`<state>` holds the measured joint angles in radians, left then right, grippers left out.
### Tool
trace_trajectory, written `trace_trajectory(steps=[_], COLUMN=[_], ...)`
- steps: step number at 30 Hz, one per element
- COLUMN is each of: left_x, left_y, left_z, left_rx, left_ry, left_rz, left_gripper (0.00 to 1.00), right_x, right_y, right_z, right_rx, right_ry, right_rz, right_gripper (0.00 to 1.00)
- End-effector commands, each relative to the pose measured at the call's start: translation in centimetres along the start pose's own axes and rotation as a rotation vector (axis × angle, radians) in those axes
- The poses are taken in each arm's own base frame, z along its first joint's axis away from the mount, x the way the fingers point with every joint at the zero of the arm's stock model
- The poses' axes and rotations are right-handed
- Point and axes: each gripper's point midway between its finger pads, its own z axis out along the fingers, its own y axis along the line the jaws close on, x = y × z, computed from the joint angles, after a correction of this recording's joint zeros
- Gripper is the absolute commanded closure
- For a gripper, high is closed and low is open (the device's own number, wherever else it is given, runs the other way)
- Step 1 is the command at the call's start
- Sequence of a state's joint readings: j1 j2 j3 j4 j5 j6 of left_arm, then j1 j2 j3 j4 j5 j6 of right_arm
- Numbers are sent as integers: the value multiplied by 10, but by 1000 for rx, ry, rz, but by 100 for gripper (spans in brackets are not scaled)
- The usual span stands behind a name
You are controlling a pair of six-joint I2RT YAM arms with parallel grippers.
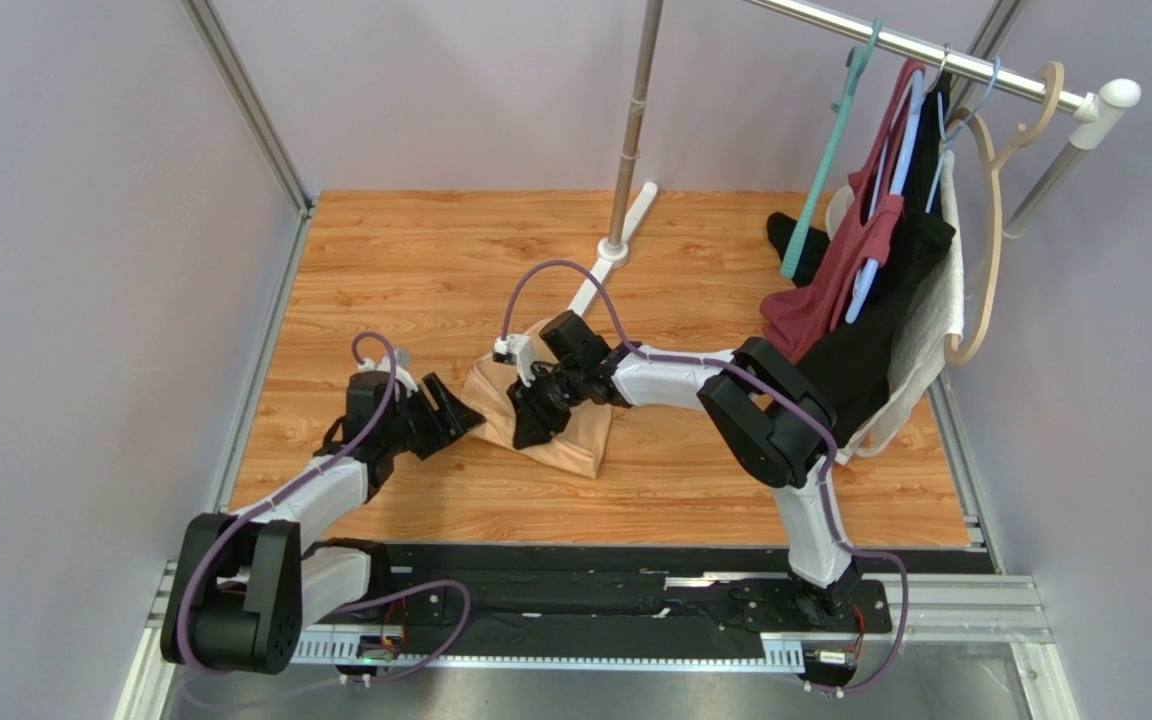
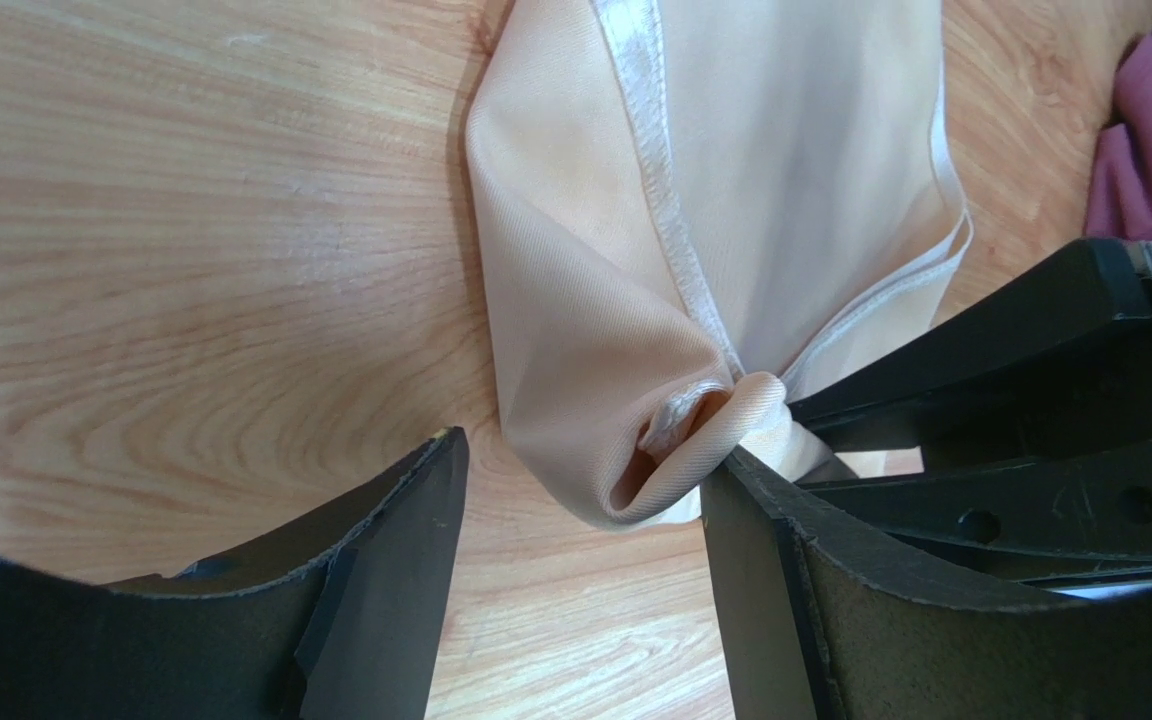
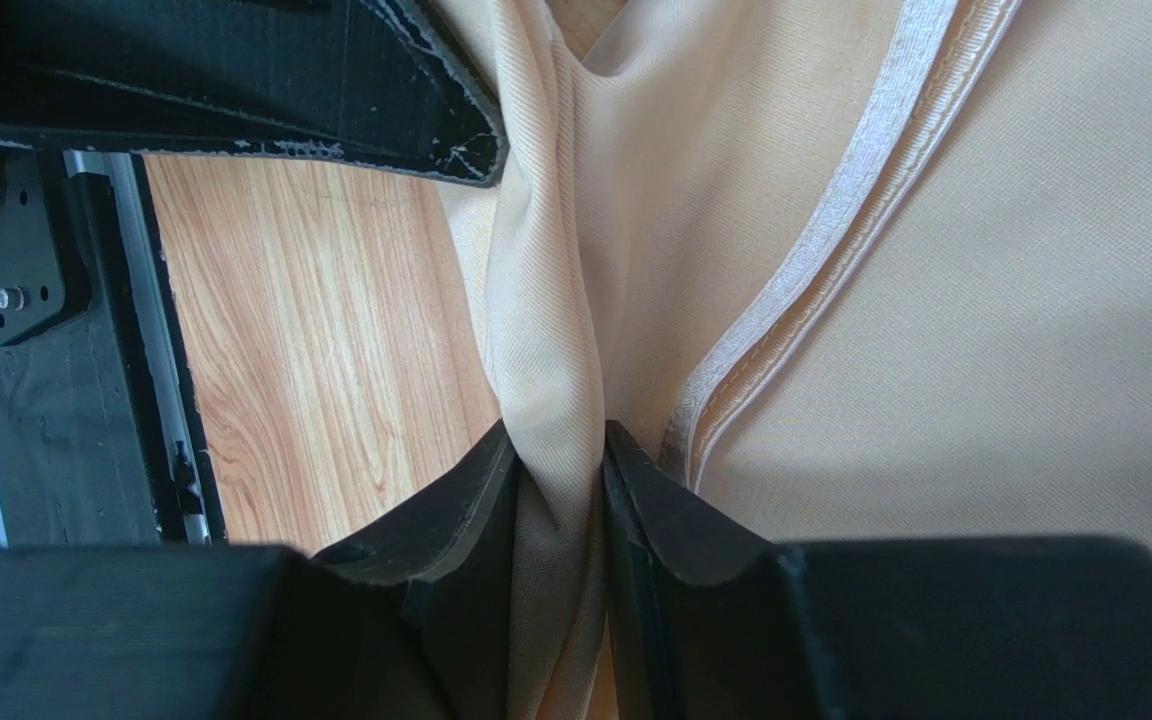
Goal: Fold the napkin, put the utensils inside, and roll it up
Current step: Roll the napkin with the utensil
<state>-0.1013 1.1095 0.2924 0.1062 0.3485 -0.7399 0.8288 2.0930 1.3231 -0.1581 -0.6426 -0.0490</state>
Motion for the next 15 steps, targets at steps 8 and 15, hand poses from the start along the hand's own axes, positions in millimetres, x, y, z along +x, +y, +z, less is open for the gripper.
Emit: trace_trajectory(steps=[8,15], left_x=[-16,-18], left_y=[-37,-12], left_z=[-6,-6], left_rx=[214,70], left_ry=[-62,-80], left_rz=[10,20], left_gripper=[28,29], right_x=[101,100], right_y=[-12,-10], right_z=[4,4], right_rx=[50,47], right_ry=[289,291], right_rz=[202,203], right_gripper=[71,71])
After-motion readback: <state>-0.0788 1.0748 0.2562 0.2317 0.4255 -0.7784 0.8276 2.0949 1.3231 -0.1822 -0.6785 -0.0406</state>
